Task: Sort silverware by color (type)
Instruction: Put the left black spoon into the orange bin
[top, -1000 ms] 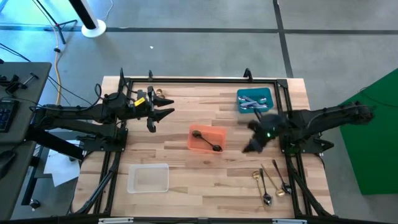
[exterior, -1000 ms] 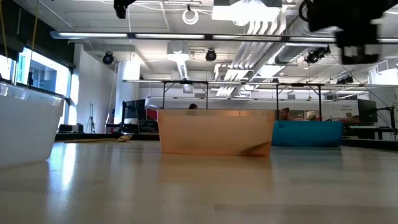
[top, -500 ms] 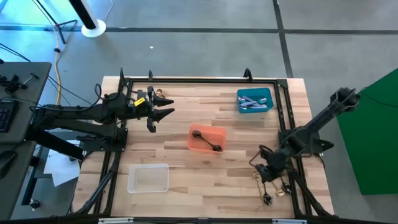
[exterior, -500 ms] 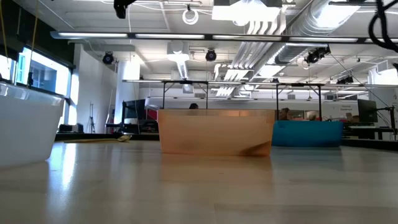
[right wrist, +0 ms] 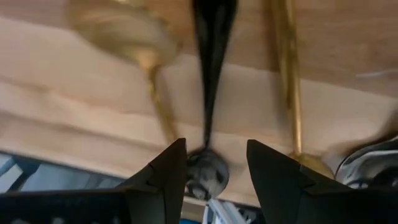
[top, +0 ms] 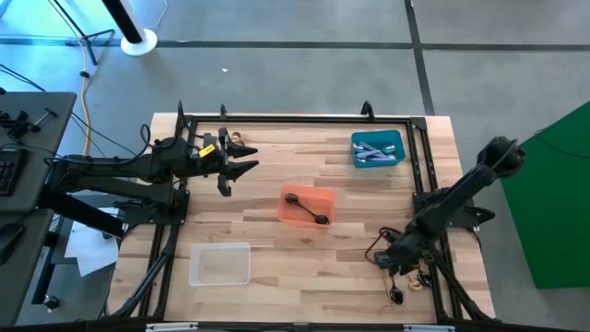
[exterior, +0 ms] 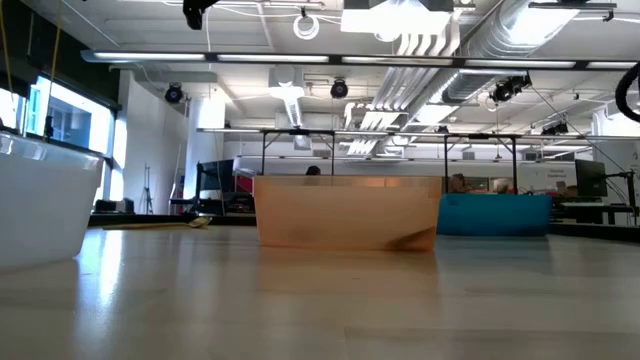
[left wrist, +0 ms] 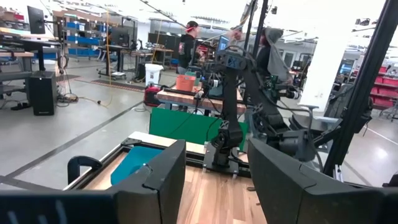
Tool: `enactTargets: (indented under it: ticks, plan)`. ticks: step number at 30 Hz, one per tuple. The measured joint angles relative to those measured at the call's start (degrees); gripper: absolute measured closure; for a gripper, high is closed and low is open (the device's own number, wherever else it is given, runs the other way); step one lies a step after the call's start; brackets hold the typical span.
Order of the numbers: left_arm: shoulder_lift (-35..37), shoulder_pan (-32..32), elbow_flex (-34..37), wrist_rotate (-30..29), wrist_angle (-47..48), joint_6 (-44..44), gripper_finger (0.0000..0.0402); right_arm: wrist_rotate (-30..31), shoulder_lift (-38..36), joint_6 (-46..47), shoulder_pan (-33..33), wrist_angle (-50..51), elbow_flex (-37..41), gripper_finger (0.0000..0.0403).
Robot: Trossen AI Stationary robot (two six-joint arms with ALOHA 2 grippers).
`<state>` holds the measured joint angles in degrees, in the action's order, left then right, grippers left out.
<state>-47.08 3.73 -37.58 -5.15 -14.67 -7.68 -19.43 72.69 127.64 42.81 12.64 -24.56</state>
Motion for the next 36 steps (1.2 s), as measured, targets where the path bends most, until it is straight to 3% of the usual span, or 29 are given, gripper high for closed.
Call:
enactTargets:
  ticks: [18,22,28,36]
  plan:
    - [-0.01,0.00,0.00,0.00,0.04,0.95,0.0241,-1.78,7.73,2.22,-0.04,-3.56,-0.28,0.0255]
    - [0.01,0.00,0.00,0.00,0.04,1.33,0.0241,-1.90,7.77,2.53,-0.03,-1.97,-0.28,0.0296]
    - [-0.01,0.00,0.00,0.00,0.06,1.40,0.0241,-1.96,7.80,0.78,0.02,-0.08,-0.28,0.0392]
    - [0.01,0.02,0.00,0.00,0.05,1.53,0.0241,-1.62,7.80,0.26,0.02,-0.18,-0.21,0.0398]
